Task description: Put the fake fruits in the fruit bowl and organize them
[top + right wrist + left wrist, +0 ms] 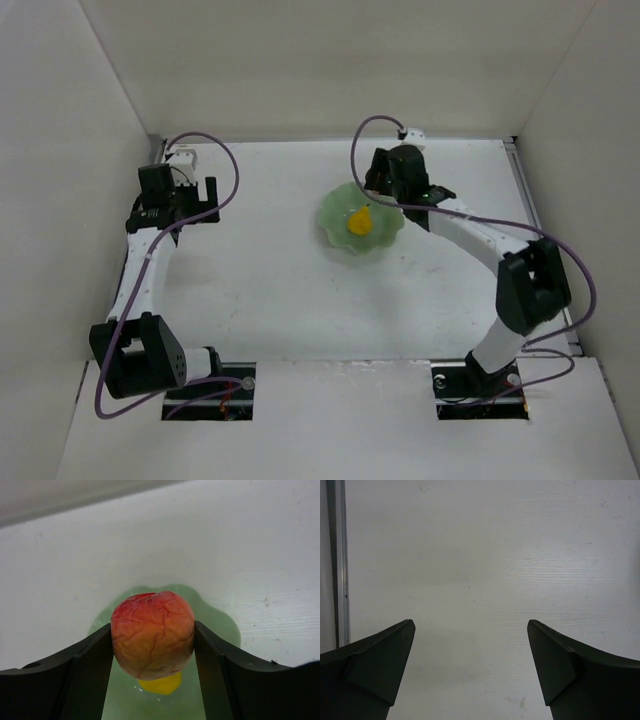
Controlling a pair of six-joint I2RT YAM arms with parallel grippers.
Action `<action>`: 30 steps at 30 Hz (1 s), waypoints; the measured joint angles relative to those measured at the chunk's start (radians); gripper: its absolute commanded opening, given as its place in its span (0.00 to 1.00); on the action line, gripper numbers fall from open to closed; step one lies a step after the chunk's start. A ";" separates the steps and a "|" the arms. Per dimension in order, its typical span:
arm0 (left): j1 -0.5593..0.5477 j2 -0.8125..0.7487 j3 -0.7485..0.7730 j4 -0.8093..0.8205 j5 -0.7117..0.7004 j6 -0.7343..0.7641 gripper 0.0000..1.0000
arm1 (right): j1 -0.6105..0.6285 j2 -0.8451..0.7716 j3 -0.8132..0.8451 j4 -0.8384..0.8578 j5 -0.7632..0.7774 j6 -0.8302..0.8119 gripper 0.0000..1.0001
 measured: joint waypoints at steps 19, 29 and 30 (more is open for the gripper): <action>0.001 -0.016 -0.036 0.016 0.042 -0.035 1.00 | 0.091 -0.011 0.029 -0.110 0.013 -0.052 1.00; 0.085 -0.050 -0.073 0.060 0.051 -0.165 1.00 | -0.261 -0.708 -0.386 -0.058 0.046 -0.009 1.00; 0.095 -0.050 -0.076 0.061 0.051 -0.177 1.00 | -0.337 -0.767 -0.436 -0.070 0.044 -0.006 1.00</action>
